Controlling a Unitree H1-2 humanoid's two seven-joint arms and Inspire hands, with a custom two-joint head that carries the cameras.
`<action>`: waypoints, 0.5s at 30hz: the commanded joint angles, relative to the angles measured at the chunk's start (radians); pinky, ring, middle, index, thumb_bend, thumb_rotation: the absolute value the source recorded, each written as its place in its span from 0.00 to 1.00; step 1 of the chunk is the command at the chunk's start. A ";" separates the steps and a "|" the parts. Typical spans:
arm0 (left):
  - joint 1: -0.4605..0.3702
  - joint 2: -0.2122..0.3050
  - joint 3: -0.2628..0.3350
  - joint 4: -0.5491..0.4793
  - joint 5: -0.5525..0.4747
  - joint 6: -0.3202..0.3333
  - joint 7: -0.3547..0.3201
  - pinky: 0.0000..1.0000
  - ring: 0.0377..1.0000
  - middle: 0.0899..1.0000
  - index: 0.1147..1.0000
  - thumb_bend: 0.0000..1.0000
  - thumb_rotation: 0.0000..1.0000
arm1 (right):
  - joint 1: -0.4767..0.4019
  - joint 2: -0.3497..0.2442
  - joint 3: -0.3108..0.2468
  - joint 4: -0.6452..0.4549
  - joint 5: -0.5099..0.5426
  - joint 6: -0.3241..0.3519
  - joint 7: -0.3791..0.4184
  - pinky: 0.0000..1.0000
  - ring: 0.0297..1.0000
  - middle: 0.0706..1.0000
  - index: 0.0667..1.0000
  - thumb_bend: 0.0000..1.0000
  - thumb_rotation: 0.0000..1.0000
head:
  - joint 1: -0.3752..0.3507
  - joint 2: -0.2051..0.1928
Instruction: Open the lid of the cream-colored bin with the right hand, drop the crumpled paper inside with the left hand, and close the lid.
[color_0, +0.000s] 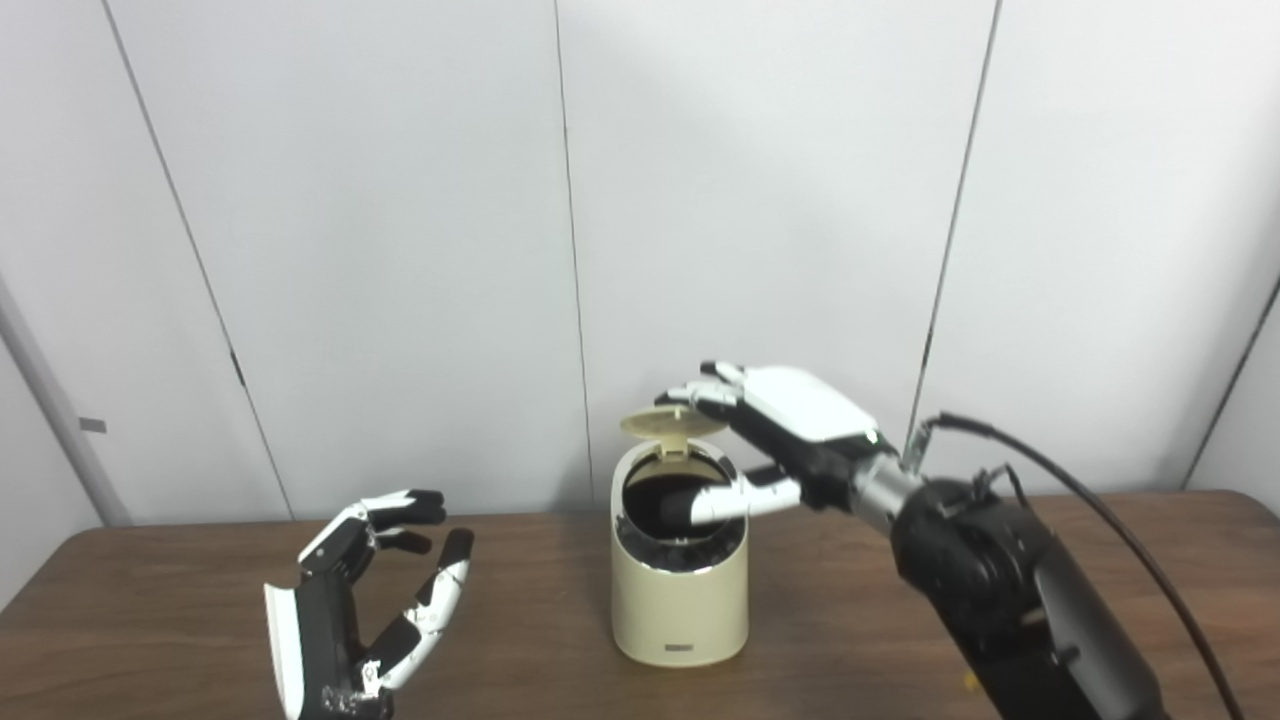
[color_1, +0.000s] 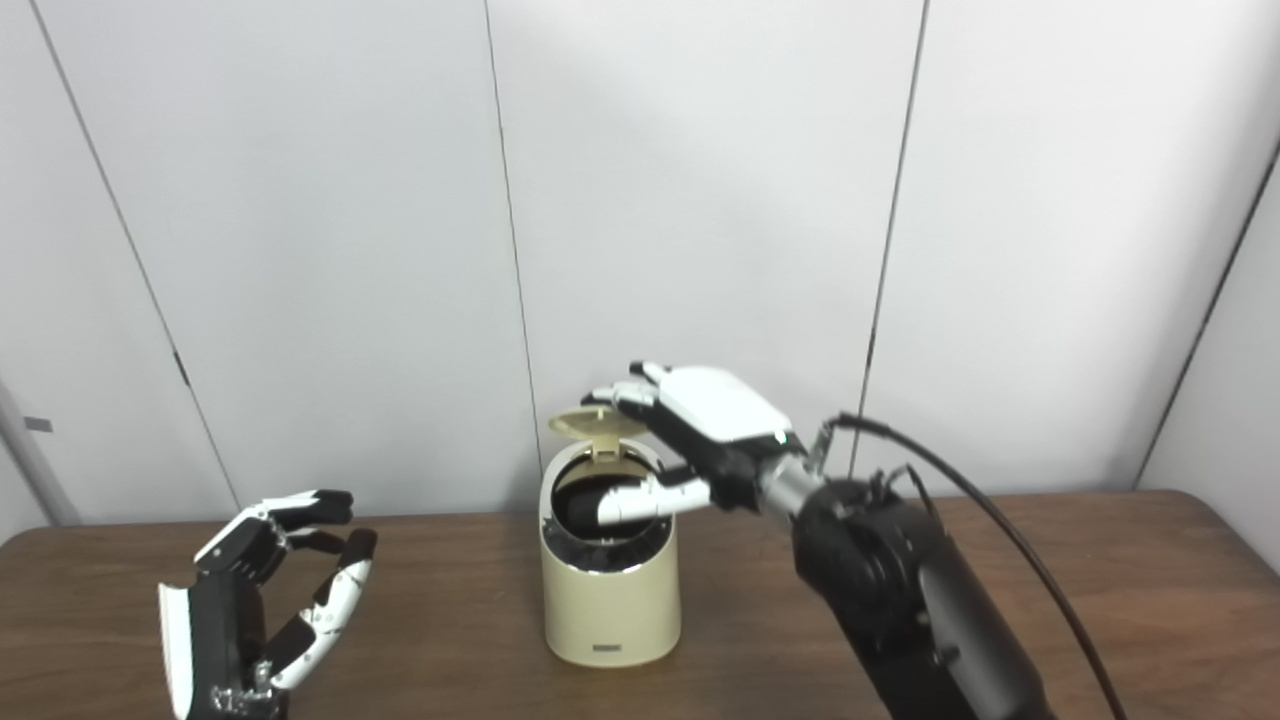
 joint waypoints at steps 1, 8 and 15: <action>-0.032 0.000 0.000 -0.029 0.001 -0.017 -0.004 0.47 0.56 0.56 0.43 0.47 0.08 | -0.019 -0.009 -0.017 -0.061 0.006 0.003 -0.029 1.00 0.98 0.88 0.84 0.90 1.00 | -0.001 0.001; -0.032 0.000 0.000 -0.041 0.000 -0.008 -0.014 0.47 0.56 0.56 0.43 0.47 0.08 | 0.028 -0.020 -0.028 -0.130 0.018 0.022 -0.012 1.00 0.97 0.86 0.84 0.90 1.00 | -0.001 0.018; -0.031 -0.008 -0.001 -0.069 0.007 0.015 -0.019 0.47 0.56 0.56 0.43 0.47 0.08 | 0.062 -0.028 -0.030 -0.181 0.056 0.068 0.028 1.00 0.99 0.86 0.83 0.89 1.00 | -0.002 0.044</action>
